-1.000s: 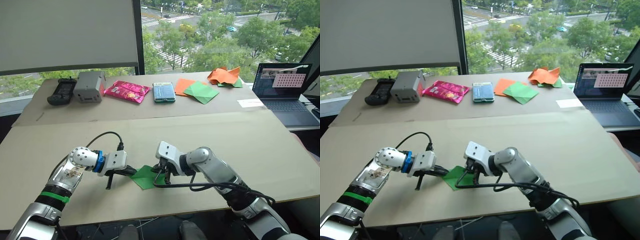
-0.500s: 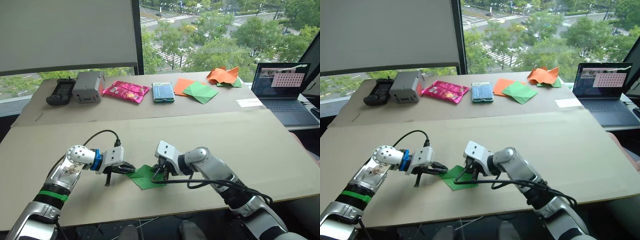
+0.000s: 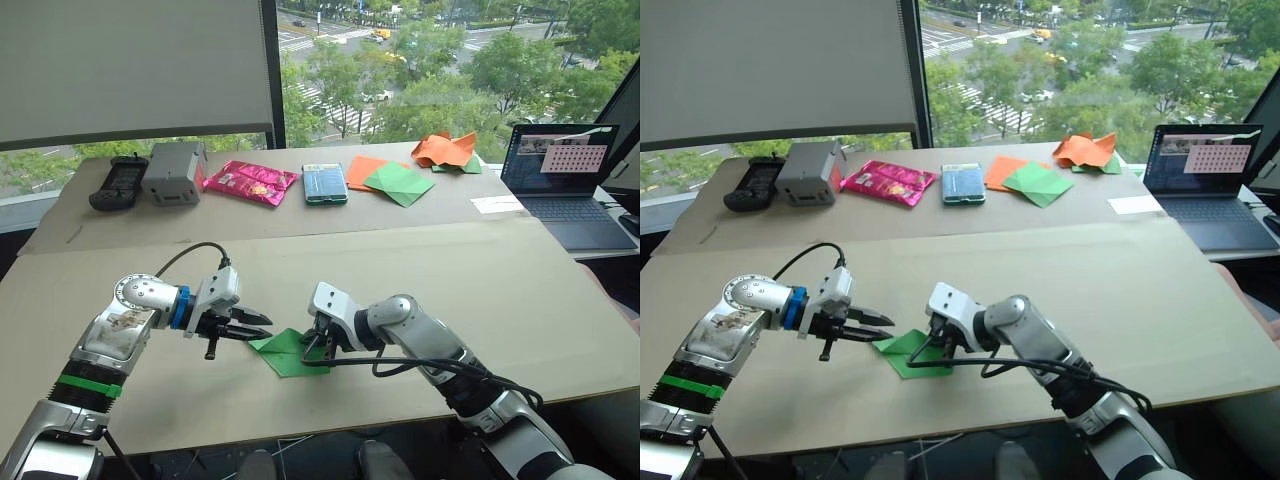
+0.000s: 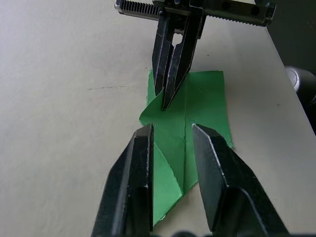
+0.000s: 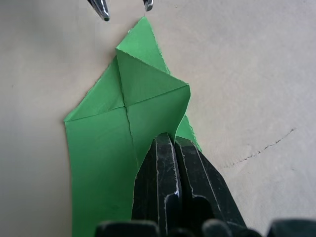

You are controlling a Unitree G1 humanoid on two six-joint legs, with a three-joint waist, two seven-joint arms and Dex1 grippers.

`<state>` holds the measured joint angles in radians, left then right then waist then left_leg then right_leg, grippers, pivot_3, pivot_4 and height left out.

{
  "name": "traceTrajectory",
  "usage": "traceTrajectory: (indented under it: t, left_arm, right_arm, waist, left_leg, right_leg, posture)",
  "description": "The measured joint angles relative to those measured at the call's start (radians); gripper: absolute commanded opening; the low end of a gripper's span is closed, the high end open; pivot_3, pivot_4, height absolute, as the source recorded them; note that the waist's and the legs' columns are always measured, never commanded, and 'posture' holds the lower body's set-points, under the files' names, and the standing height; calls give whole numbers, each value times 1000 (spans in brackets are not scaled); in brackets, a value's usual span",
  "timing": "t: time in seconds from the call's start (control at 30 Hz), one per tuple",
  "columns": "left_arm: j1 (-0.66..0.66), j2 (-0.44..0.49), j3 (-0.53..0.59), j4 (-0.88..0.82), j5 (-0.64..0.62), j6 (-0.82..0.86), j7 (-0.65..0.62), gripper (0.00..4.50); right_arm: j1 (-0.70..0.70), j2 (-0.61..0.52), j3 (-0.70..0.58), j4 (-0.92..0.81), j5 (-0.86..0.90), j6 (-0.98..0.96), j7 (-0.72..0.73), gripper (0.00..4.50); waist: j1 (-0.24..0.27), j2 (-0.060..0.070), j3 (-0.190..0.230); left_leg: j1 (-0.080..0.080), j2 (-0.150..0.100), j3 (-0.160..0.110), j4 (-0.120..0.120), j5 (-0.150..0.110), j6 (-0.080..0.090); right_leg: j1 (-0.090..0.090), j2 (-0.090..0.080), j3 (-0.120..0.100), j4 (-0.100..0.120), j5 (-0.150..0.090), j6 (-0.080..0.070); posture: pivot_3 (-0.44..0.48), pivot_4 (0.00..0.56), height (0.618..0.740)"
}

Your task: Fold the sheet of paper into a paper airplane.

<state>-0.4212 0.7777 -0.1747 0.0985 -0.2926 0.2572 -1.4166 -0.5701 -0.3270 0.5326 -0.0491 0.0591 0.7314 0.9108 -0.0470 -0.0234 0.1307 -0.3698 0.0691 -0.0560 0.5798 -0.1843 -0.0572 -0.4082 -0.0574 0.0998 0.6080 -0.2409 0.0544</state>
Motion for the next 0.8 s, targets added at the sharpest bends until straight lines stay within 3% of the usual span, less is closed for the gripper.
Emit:
traceTrajectory:
  t: [0.57,0.8]
  left_arm:
    - [0,-67,-67,137,140,-176,34,25]
    - [0,-79,-70,154,155,-195,43,0]
  right_arm:
    - [-3,3,2,-3,1,14,-3,0]
    - [-3,35,-1,-6,3,13,-29,2283]
  waist:
    - [1,0,0]
    - [1,0,0]
  left_leg:
    - [0,0,0,0,0,1]
    - [-3,0,0,0,2,3]
  right_leg:
    - [0,0,0,0,0,0]
    - [1,0,0,0,0,0]
  posture:
    - [0,150,725]
    - [0,150,725]
